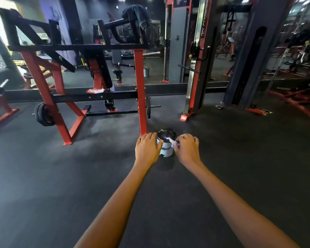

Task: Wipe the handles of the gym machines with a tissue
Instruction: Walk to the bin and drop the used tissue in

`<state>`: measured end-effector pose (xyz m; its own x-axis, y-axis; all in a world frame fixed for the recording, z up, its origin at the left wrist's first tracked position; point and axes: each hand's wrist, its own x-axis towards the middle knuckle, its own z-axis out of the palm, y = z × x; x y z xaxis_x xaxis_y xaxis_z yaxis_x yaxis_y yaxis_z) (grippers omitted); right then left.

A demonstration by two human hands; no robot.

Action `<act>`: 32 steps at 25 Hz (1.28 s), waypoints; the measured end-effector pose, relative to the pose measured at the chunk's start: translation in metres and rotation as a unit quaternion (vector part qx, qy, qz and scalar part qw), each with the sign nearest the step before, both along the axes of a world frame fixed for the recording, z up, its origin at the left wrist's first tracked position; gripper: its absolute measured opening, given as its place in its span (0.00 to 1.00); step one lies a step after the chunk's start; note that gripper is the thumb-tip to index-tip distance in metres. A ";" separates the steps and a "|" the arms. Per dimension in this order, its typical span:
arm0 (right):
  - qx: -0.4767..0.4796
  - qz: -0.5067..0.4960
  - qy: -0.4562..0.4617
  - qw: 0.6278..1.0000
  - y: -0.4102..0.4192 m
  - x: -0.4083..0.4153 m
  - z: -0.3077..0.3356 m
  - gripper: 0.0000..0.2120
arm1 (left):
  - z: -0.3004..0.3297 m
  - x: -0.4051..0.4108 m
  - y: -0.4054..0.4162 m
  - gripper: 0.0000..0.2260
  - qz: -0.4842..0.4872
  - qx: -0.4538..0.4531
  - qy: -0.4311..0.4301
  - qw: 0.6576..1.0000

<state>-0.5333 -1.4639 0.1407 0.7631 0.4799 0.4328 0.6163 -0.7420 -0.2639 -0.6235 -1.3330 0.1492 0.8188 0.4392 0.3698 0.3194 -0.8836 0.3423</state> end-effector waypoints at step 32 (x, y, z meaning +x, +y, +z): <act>0.000 -0.078 0.088 0.993 0.427 0.683 -0.070 0.06 | -0.083 0.691 0.454 0.22 -0.070 -0.015 0.109 0.991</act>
